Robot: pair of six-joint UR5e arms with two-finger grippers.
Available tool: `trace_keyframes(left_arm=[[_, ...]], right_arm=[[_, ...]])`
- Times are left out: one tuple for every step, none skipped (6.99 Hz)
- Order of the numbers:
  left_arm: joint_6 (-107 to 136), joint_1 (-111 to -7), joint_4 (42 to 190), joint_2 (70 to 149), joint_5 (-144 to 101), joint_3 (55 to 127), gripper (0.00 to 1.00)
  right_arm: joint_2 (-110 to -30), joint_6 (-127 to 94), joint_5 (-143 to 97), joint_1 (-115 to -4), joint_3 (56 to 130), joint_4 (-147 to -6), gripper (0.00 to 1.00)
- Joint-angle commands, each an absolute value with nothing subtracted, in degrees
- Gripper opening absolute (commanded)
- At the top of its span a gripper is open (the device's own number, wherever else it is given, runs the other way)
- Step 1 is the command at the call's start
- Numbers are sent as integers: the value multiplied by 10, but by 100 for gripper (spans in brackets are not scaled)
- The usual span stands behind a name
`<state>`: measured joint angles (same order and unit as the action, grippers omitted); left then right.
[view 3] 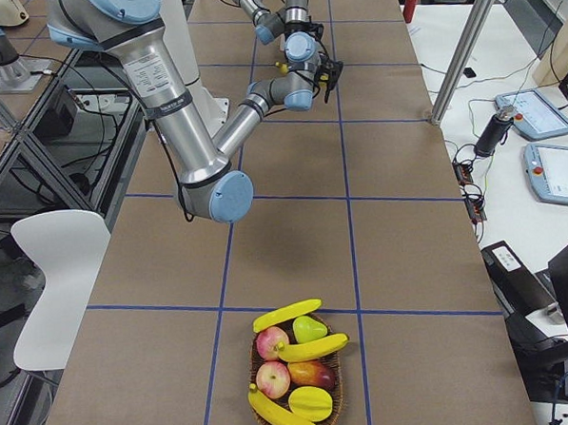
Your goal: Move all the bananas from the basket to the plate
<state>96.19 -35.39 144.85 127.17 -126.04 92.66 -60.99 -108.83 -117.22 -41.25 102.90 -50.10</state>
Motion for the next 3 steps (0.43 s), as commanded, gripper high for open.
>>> trace_keyframes(left_arm=[[962, -353, 1448, 1279, -1260, 925, 72], [962, -353, 1447, 1282, -1260, 925, 56], [967, -352, 1442, 1282, -1260, 925, 11]], right_arm=[[-610, -1088, -1172, -411, 1029, -501, 0], [-610, -1088, -1172, -410, 1028, -501, 0], [-610, -1089, -1172, -410, 1028, -501, 0]])
